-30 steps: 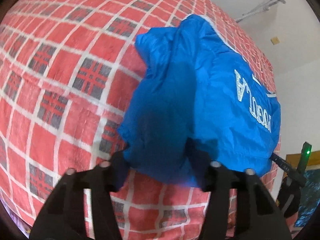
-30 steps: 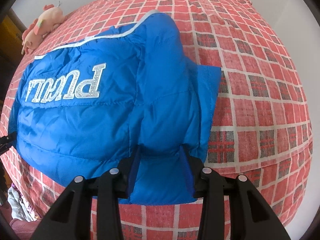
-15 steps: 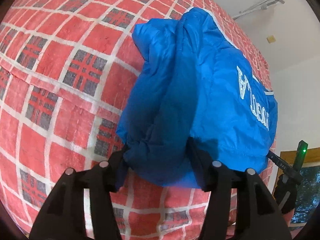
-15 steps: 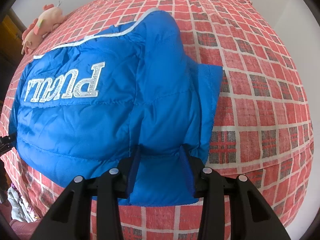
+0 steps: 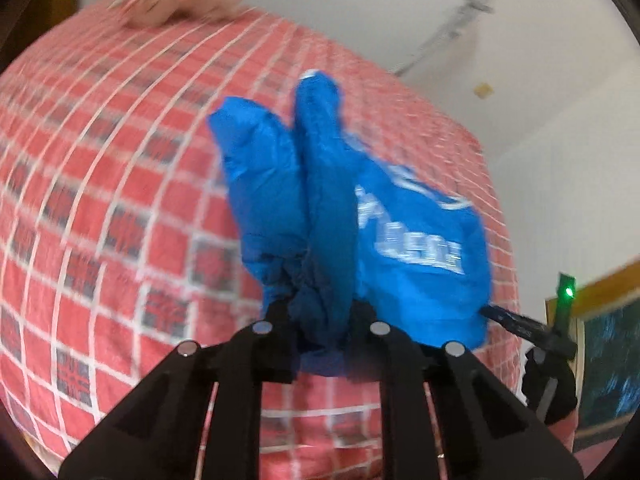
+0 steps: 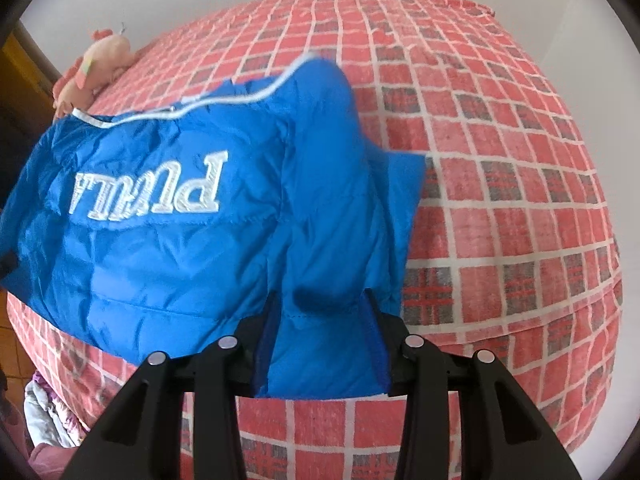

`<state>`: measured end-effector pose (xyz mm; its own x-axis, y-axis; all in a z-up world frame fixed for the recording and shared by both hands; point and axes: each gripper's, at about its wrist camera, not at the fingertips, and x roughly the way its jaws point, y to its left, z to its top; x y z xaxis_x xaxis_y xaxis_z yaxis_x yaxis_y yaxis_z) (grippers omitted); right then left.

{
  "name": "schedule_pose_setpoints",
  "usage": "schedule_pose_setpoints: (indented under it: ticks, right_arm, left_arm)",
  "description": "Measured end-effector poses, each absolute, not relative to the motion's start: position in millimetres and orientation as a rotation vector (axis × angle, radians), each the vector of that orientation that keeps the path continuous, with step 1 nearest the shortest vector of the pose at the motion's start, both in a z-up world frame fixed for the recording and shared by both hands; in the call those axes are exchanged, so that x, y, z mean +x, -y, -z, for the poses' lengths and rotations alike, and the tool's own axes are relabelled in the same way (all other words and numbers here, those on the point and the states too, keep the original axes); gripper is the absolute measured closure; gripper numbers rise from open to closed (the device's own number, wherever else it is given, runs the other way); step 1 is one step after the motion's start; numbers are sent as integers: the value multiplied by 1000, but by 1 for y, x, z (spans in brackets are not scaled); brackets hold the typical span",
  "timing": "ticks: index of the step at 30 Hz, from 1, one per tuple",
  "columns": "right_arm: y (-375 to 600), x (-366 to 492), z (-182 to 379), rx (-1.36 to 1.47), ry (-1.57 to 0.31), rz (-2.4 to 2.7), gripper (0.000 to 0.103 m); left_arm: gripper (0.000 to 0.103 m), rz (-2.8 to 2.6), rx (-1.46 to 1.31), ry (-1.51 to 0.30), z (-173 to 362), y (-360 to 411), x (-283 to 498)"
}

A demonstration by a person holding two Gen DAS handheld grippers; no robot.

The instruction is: Fold large clothes

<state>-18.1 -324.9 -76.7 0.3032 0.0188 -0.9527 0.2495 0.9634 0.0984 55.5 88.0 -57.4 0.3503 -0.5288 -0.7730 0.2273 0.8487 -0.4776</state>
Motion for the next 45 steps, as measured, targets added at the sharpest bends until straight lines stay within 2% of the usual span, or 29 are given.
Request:
schedule_pose_setpoints:
  ticks: [5, 11, 15, 21, 27, 34, 37, 39, 41, 42, 45]
  right_arm:
    - [329, -20, 64, 232, -1241, 177, 62]
    - [332, -37, 48, 248, -1222, 206, 62]
    - [333, -43, 37, 252, -1194, 211, 62]
    - [339, -49, 40, 282, -1197, 227, 62]
    - [344, -55, 46, 303, -1196, 230, 62]
    - [350, -49, 55, 349, -1203, 203, 62]
    - [347, -44, 47, 340, -1181, 185, 62]
    - [345, -40, 41, 336, -1166, 168, 56]
    - [341, -34, 35, 329, -1156, 147, 47]
    - [338, -30, 32, 323, -1149, 132, 46]
    - [326, -16, 25, 316, -1148, 84, 36]
  left_arm:
    - [90, 620, -183, -1061, 29, -29, 46]
    - [90, 750, -79, -1061, 29, 31, 40]
    - [90, 827, -44, -1102, 45, 69, 36]
    - [90, 883, 29, -1201, 98, 123, 33]
    - [89, 880, 94, -1246, 140, 146, 31]
    - [86, 857, 94, -1255, 142, 154, 30]
    - [74, 910, 70, -1238, 118, 146, 22]
    - [47, 962, -16, -1254, 98, 132, 21]
    - [42, 989, -80, -1244, 78, 115, 21]
    - [40, 998, -94, -1232, 71, 108, 21]
    - [38, 938, -105, -1160, 51, 83, 25]
